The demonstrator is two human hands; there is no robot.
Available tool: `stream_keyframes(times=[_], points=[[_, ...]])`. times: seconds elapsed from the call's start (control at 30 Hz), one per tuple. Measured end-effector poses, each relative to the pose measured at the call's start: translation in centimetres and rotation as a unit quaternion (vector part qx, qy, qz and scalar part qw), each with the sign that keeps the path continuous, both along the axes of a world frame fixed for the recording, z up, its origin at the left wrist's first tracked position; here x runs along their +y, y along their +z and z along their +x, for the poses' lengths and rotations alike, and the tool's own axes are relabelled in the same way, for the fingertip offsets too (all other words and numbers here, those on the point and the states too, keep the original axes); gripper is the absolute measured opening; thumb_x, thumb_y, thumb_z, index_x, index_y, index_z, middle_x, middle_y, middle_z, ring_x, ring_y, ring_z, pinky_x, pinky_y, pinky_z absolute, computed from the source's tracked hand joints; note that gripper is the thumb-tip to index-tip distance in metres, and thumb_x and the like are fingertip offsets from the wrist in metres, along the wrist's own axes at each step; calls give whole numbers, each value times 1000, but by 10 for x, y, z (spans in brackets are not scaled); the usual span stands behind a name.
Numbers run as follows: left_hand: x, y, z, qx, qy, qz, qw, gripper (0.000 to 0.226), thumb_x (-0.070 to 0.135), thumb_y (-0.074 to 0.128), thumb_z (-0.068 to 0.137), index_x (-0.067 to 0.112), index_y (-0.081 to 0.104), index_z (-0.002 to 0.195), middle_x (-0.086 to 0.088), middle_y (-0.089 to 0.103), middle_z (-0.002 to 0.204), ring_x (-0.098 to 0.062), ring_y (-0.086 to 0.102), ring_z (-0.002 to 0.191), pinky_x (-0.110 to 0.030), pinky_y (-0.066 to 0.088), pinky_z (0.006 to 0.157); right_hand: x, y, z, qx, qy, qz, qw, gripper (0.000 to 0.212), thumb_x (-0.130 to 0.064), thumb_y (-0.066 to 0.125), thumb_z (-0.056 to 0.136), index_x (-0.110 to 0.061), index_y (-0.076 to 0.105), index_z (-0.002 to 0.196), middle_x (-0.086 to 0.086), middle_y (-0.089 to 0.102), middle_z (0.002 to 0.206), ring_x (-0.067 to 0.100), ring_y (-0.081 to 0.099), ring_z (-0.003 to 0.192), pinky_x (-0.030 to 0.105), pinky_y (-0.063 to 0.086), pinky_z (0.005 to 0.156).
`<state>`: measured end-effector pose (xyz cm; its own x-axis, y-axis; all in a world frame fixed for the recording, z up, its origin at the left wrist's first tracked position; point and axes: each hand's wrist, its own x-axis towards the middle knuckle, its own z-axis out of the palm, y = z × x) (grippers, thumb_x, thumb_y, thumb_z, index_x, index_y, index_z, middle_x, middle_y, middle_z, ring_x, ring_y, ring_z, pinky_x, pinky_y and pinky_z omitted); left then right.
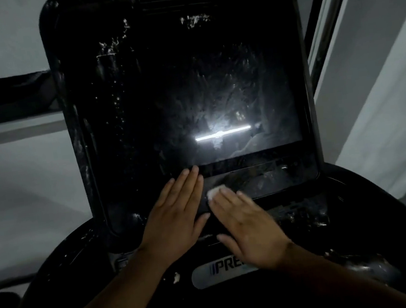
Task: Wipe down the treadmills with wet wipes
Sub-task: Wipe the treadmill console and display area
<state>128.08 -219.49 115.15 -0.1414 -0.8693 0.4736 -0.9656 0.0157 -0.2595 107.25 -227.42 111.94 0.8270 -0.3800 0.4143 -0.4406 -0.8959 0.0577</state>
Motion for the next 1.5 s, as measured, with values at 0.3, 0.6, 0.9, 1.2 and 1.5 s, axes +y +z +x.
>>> stream_keyframes(times=[0.3, 0.6, 0.9, 1.2, 1.5], points=[[16, -3, 19, -8, -3, -18, 1000, 72, 48, 41, 99, 4, 34, 155, -11, 23, 166, -26, 23, 154, -44, 20, 123, 19, 5, 26, -35, -87, 9, 996, 74, -50, 42, 99, -9, 26, 159, 8, 16, 168, 21, 6, 156, 50, 13, 124], [27, -2, 38, -16, 21, -12, 1000, 74, 50, 40, 99, 4, 33, 156, -11, 20, 167, -25, 19, 155, -44, 20, 124, 20, 14, 37, -33, -90, 18, 995, 71, -50, 39, 101, -10, 25, 159, 6, 15, 168, 20, 3, 156, 50, 14, 124], [43, -1, 58, -18, 31, -26, 999, 74, 52, 41, 98, 4, 37, 154, -12, 25, 165, -26, 26, 153, -45, 27, 121, 19, 16, 54, -32, -66, -8, 997, 70, -49, 41, 101, -11, 27, 158, 6, 18, 167, 20, 6, 156, 50, 12, 124], [55, -3, 76, -31, 61, -37, 997, 79, 58, 42, 99, 4, 34, 155, -12, 22, 167, -26, 22, 154, -45, 24, 123, 17, 20, 56, -29, -60, -35, 997, 69, -48, 40, 100, -10, 31, 157, 6, 20, 167, 20, 12, 155, 53, 19, 121], [69, -6, 91, -52, 69, -30, 996, 81, 62, 39, 101, 5, 28, 158, -11, 17, 168, -26, 17, 155, -46, 23, 124, 14, 18, 58, -29, -3, -55, 998, 64, -44, 43, 102, -9, 35, 155, 9, 28, 164, 23, 17, 154, 50, 16, 122]])
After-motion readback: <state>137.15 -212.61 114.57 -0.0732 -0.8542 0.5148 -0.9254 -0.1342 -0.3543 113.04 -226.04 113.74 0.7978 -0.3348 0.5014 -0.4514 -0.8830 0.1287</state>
